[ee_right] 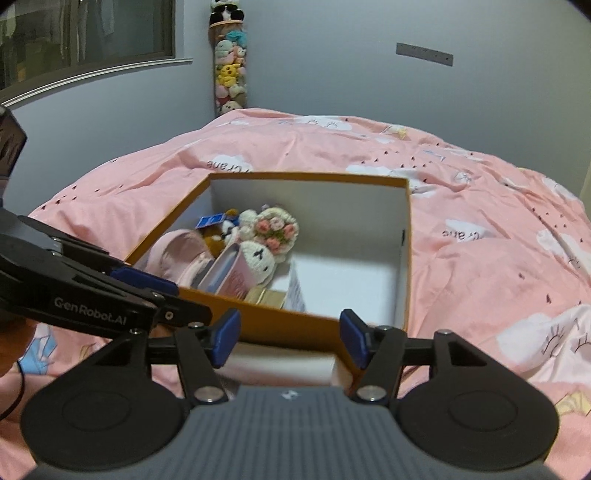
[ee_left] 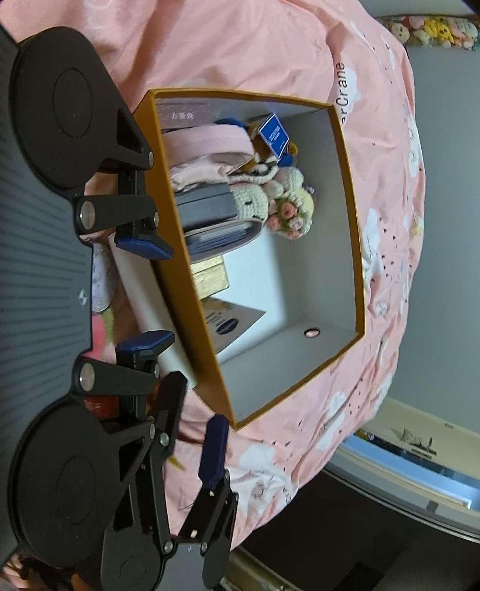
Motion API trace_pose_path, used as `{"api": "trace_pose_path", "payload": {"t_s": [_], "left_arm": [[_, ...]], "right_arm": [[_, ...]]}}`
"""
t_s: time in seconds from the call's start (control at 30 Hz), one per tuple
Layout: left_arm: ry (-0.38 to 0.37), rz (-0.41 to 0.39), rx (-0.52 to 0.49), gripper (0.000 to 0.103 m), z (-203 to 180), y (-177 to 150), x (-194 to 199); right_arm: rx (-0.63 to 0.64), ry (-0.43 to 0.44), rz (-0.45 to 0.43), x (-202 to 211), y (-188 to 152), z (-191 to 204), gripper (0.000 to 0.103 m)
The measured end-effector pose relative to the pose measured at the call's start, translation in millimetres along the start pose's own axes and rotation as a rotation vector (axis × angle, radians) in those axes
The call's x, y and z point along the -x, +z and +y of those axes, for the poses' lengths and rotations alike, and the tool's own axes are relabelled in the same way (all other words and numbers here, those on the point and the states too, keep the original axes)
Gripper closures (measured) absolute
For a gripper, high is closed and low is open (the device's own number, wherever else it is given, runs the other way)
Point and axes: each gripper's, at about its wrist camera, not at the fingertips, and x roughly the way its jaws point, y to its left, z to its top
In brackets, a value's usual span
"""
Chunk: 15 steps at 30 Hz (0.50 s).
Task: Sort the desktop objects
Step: 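Move the left tool to the clear disc stack while the right tool approaches the white tube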
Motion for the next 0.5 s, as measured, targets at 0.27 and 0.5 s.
{"api": "trace_pose_path", "payload": {"t_s": [0.27, 0.5], "left_arm": [[0.056, 0.146, -0.042, 0.054, 4.2, -26.0, -16.3], [0.094, 0.236, -0.054, 0.054, 8.8, -38.1, -32.6]], "right_arm": [[0.129, 0.048, 0.089, -4.9, -27.7, 21.9, 0.063], [0.181, 0.1, 0.182, -21.1, -37.0, 35.3, 0.067]]}}
